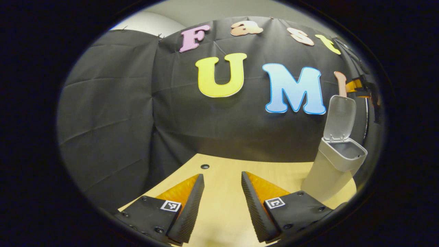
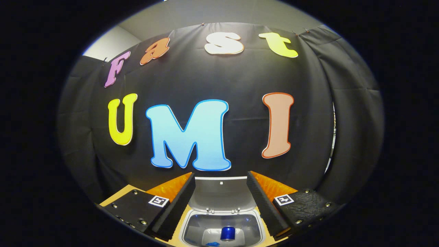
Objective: Press the lid of the desktop garbage bin to open it, pick up the crumpled paper on the desktop and throw it into the bin, then pick up the pop can on the desktop and drop it into the bin, and finally close the garbage bin lid.
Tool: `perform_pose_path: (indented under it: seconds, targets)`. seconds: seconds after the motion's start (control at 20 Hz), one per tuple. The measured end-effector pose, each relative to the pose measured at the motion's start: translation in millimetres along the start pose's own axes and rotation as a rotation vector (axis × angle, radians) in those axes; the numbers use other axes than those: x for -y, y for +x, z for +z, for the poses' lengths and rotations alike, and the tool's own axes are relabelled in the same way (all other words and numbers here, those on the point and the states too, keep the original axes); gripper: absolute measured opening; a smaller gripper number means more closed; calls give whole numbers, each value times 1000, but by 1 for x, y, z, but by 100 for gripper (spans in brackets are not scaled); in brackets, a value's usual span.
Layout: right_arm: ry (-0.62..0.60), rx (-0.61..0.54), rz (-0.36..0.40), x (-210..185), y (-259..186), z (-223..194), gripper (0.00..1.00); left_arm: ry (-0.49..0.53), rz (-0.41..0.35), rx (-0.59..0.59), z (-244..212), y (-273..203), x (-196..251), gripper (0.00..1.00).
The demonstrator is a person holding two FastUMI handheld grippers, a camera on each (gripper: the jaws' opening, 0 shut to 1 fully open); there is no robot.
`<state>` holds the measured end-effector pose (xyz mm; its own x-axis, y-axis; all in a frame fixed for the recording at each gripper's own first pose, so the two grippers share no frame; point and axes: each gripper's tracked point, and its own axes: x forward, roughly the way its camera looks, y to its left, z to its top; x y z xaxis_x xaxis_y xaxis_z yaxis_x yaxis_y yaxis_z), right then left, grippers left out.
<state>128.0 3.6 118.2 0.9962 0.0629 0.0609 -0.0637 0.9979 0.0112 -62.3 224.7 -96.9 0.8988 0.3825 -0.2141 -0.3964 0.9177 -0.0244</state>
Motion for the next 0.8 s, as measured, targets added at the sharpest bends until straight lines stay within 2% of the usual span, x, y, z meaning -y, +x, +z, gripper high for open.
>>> perform_pose_path:
  seconds: [0.2, 0.25, 0.3, 0.7, 0.8]
  targets:
    - [-30, 16, 6, -6, 19, 10, 96, -7, 21, -8, -4, -2, -9, 74]
    - [-36, 13, 7, -8, 24, 10, 99, -9, 26, -9, -5, -4, -11, 74]
    - [-40, 8, 9, -10, 29, 8, 96, -11, 31, -11, -6, -5, -14, 74]
    - [-74, -41, -26, -6, 50, -13, 96, -14, 75, -23, -12, -10, -36, 74]
    - [-72, -46, -26, -5, 45, -15, 93, -13, 76, -22, -11, -9, -37, 74]
